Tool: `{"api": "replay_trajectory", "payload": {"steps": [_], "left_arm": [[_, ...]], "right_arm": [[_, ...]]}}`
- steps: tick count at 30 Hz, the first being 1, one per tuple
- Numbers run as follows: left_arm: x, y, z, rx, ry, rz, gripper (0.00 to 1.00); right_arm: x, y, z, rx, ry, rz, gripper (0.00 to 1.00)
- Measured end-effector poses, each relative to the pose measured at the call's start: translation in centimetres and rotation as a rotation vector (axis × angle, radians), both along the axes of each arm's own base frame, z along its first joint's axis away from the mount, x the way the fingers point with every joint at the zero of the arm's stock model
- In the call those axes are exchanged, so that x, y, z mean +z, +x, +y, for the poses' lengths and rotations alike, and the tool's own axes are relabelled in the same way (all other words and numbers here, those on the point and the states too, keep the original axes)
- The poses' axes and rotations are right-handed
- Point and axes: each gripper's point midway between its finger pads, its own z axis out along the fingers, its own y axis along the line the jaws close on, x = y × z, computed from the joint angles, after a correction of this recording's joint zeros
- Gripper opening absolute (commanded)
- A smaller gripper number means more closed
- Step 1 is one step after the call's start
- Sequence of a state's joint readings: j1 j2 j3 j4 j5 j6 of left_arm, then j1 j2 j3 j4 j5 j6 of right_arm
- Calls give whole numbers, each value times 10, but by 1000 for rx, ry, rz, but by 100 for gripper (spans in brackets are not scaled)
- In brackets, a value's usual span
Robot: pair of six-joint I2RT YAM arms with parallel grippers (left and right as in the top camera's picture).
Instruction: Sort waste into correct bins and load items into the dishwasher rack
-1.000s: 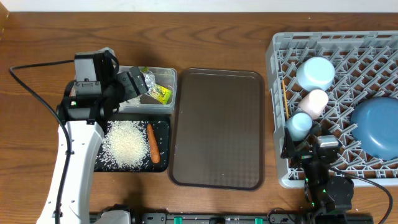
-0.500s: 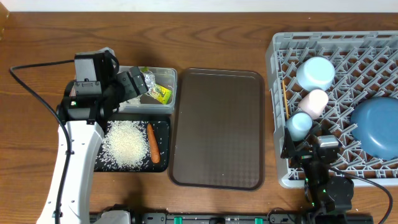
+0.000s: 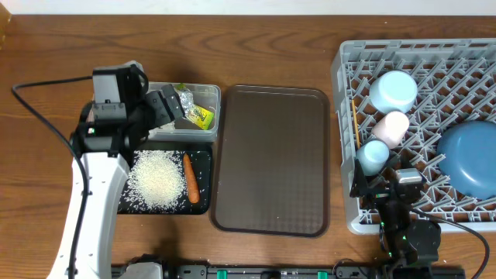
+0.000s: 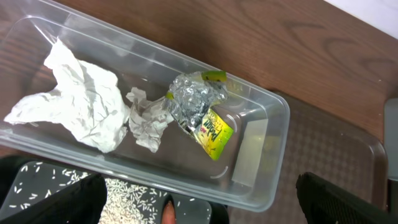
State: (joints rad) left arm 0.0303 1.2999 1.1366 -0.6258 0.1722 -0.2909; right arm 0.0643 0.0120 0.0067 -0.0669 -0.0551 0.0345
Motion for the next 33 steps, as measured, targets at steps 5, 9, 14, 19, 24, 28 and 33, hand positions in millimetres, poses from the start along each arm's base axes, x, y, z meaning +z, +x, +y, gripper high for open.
{"api": "replay_trajectory", "payload": {"steps": [5,9,14,19,24,28,33], "left_arm": [[28,-18,0,0,3,-92,100],[61,-38,-1,0,7,-208,100],[103,-69,-2,0,11,-365,100],[137,-100,-3,0,16,-505,100],[164,-128,-4,0,20,-627,100],[173,-146,-4,0,21,-677,100],[181,-163,3,44,47,-725,100]], "right_arm": [[0,0,0,0,0,0,99],[0,0,0,0,0,0,99],[0,0,0,0,0,0,99],[0,0,0,0,0,0,99],[0,0,0,0,0,0,99],[0,0,0,0,0,0,99],[0,0,0,0,0,0,99]]}}
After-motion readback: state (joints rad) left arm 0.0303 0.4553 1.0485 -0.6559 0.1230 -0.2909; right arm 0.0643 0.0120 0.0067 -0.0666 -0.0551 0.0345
